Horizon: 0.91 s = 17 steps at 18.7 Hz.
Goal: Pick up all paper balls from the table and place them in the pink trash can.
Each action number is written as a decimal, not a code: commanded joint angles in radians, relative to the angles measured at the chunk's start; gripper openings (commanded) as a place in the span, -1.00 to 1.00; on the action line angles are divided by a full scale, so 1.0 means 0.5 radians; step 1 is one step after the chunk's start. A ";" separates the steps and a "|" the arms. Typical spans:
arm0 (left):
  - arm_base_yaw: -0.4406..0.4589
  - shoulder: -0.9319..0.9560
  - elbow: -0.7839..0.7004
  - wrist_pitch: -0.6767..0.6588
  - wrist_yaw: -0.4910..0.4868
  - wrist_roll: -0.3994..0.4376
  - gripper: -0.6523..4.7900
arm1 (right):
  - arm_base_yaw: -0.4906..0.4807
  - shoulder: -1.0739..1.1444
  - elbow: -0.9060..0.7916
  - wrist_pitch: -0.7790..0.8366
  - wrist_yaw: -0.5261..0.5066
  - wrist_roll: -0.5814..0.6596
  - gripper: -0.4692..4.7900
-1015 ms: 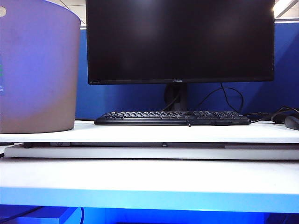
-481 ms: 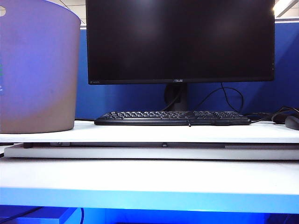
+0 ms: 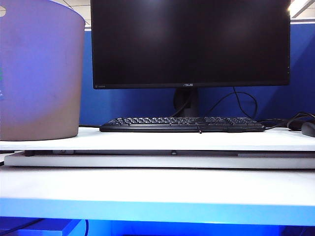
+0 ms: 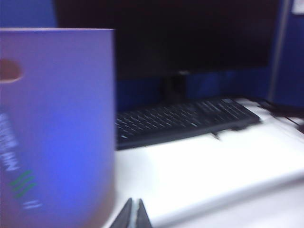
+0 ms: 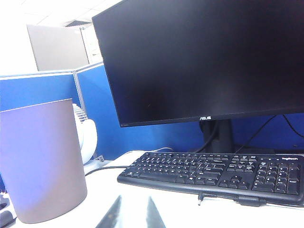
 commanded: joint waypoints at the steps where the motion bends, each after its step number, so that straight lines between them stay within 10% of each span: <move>1: 0.117 -0.041 -0.180 0.274 -0.004 -0.084 -0.78 | 0.002 -0.003 0.011 0.021 -0.005 0.001 -0.58; 17: 0.480 -0.041 -0.388 0.395 -0.272 -0.083 -0.78 | 0.004 -0.003 0.011 0.021 -0.004 0.001 -0.58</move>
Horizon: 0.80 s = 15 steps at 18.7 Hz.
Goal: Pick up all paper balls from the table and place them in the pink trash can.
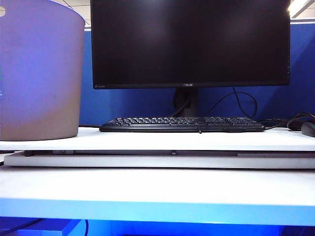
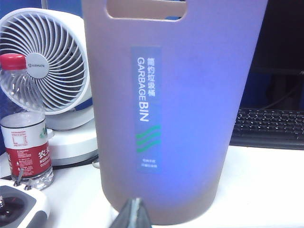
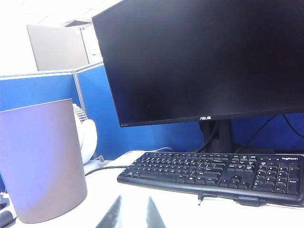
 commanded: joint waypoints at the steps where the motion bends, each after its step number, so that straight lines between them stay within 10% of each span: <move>1: 0.002 -0.005 0.000 0.009 -0.006 -0.007 -0.78 | 0.002 -0.003 0.011 0.021 -0.004 0.001 -0.58; 15: 0.061 -0.005 0.000 -0.005 0.001 -0.036 -0.78 | 0.002 -0.003 0.011 0.021 -0.004 0.001 -0.58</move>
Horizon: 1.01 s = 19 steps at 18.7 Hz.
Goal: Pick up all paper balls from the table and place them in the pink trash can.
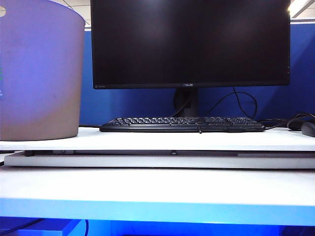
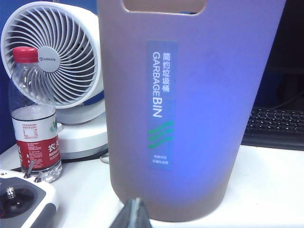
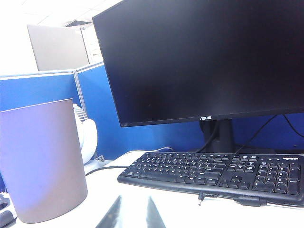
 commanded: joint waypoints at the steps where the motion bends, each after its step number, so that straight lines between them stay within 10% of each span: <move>1: -0.001 -0.005 0.000 0.024 0.001 0.002 -0.78 | 0.001 -0.003 0.011 0.021 -0.004 0.001 -0.58; 19: -0.001 -0.005 0.000 0.024 0.001 0.002 -0.78 | -0.006 -0.003 0.011 -0.018 0.008 -0.237 -0.58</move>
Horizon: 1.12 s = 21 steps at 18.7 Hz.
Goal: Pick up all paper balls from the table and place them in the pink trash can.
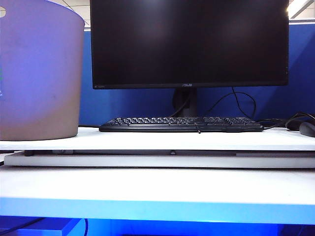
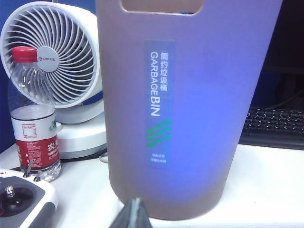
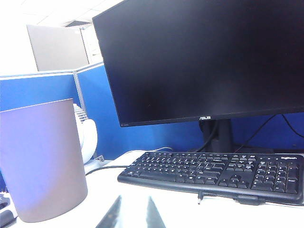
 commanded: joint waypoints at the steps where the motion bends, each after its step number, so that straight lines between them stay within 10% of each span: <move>1: 0.000 -0.005 0.000 0.024 0.001 0.002 -0.78 | -0.020 -0.003 0.011 -0.090 0.073 -0.365 -0.60; 8: 0.000 -0.005 0.000 0.024 0.001 0.002 -0.78 | -0.075 -0.003 -0.035 -0.638 0.765 -0.468 -0.64; 21: 0.000 -0.005 0.000 0.024 0.001 0.002 -0.78 | -0.066 -0.003 -0.035 -0.582 0.753 -0.498 -0.64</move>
